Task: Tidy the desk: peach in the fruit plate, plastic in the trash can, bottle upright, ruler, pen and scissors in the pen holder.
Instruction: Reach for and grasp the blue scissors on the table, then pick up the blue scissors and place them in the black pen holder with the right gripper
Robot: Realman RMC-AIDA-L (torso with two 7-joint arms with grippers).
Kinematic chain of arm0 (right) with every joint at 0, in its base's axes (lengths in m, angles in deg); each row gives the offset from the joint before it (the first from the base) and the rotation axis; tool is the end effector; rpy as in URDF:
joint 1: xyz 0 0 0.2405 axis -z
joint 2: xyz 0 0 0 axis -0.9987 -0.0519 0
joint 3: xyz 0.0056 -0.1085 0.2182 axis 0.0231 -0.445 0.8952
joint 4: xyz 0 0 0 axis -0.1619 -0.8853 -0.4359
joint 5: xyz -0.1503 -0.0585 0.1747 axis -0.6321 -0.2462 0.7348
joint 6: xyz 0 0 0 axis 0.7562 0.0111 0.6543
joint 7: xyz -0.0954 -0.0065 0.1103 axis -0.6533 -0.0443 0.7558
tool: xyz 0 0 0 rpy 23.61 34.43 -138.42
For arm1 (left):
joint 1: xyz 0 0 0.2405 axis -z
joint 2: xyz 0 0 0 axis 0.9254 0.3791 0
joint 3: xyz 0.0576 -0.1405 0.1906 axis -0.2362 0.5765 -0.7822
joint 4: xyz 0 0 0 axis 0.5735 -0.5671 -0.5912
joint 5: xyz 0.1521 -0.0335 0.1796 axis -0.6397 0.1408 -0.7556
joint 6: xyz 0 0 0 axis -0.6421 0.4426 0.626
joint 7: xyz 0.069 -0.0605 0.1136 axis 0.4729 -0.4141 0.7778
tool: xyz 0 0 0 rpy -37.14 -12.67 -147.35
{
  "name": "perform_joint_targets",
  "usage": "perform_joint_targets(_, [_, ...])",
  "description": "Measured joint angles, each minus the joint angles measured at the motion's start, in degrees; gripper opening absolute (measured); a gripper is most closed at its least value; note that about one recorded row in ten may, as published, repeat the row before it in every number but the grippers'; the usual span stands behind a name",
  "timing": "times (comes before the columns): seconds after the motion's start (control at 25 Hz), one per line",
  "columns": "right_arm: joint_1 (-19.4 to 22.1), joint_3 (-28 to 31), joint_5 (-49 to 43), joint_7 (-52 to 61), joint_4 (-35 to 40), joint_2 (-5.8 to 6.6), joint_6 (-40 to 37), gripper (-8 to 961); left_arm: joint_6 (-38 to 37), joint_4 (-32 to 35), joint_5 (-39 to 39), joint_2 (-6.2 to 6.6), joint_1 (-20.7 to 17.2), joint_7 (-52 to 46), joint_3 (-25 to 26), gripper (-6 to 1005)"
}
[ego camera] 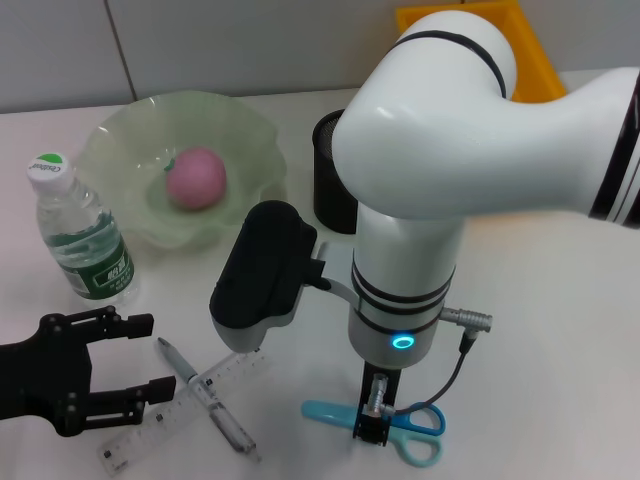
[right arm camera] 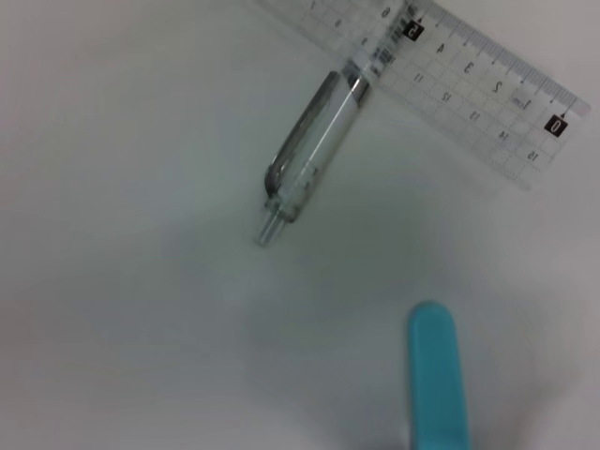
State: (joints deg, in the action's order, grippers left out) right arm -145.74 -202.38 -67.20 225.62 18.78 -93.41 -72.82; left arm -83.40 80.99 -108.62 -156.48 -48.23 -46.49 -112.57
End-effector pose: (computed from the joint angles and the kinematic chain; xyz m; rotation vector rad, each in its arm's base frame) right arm 0.0900 0.2997 -0.1453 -2.7756 0.5475 -1.1467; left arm -0.3044 0.2833 0.0339 -2.8462 -0.4705 -0.6247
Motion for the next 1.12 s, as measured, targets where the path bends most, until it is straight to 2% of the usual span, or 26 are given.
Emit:
perform_joint_targets(0.32, [0.0,2.0,1.0,-0.7,0.2,-0.01,-0.5,219,-1.1,-0.1,0.3,0.00,-0.3,0.0,0.3,783])
perform_joint_targets(0.44, [1.1,8.2,1.1,-3.2,0.4,-0.01,-2.2,219,-1.2,-0.1,0.4,0.05,-0.4,0.0,0.4,783])
perform_joint_targets(0.68, [2.6,14.3,1.1,-7.2,-0.2,0.24,-3.6,220,-1.3,-0.1,0.5,0.27,-0.5,0.0,1.7,783])
perform_joint_targets(0.8, [3.9,19.7,1.0,-11.3,-0.9,0.37,-4.1,220,-1.4,-0.3,0.6,0.45,-0.5,0.0,2.5,783])
perform_joint_targets(0.84, [4.6,23.2,1.0,-13.9,-1.7,0.42,-4.2,220,-1.6,-0.5,0.6,0.53,-0.4,0.0,3.6,783])
perform_joint_targets(1.0, [5.7,27.5,1.0,-17.6,-2.6,0.46,-4.3,220,-1.9,-0.6,0.8,0.51,-0.4,0.0,4.4,783])
perform_joint_targets(1.04, [6.5,30.7,1.0,-20.4,-3.4,0.50,-4.2,220,-2.1,-0.7,0.8,0.46,-0.3,0.0,4.8,783])
perform_joint_targets(1.12, [6.8,31.8,1.0,-21.3,-3.5,0.51,-4.1,220,-2.2,-0.7,0.8,0.42,-0.3,0.0,4.9,783])
